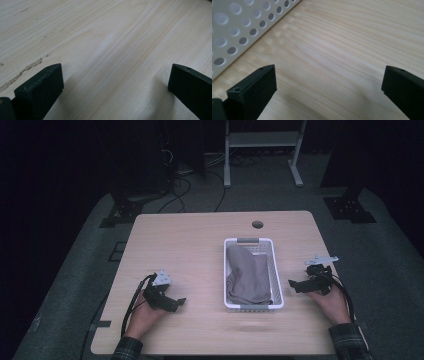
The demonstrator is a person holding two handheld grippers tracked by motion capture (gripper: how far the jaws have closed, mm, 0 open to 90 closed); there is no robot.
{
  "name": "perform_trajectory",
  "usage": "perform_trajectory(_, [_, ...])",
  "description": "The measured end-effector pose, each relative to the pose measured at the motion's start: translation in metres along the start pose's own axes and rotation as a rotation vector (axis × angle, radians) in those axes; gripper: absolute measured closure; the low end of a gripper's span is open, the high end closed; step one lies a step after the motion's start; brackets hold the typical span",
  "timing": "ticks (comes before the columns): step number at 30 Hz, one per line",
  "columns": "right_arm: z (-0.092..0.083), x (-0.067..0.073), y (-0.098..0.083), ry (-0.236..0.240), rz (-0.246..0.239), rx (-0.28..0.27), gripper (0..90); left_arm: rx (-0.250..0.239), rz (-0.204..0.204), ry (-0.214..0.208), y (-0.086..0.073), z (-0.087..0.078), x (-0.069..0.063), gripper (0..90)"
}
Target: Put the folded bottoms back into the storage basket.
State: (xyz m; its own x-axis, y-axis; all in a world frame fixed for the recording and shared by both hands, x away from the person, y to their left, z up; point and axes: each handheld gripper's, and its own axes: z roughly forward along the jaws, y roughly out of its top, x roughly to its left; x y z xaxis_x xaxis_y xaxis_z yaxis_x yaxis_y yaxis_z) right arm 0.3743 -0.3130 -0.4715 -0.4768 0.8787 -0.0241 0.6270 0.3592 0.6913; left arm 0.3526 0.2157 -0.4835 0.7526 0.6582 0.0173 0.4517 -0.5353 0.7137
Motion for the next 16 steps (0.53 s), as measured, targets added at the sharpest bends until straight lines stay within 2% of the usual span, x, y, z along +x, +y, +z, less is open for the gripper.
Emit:
perform_trajectory(4, [0.005, 0.0, -0.003, 0.002, 0.003, 0.004, 0.0, 0.0, 0.0, 0.0, 0.0, 0.0, 0.0, 0.0])
perform_trajectory(6, [0.009, 0.001, -0.006, 0.001, -0.003, 0.023, 0.0, 0.0, 0.001, -0.001, 0.0, 0.0, 0.0, 0.0])
perform_trajectory(12, [0.012, 0.0, -0.009, 0.031, 0.015, -0.011, 0.0, 0.001, 0.001, -0.001, 0.0, 0.0, 0.0, 0.0])
perform_trajectory(16, [0.012, 0.0, -0.011, 0.02, 0.027, -0.027, 0.0, 0.0, 0.0, -0.001, 0.0, 0.0, 0.0, 0.0])
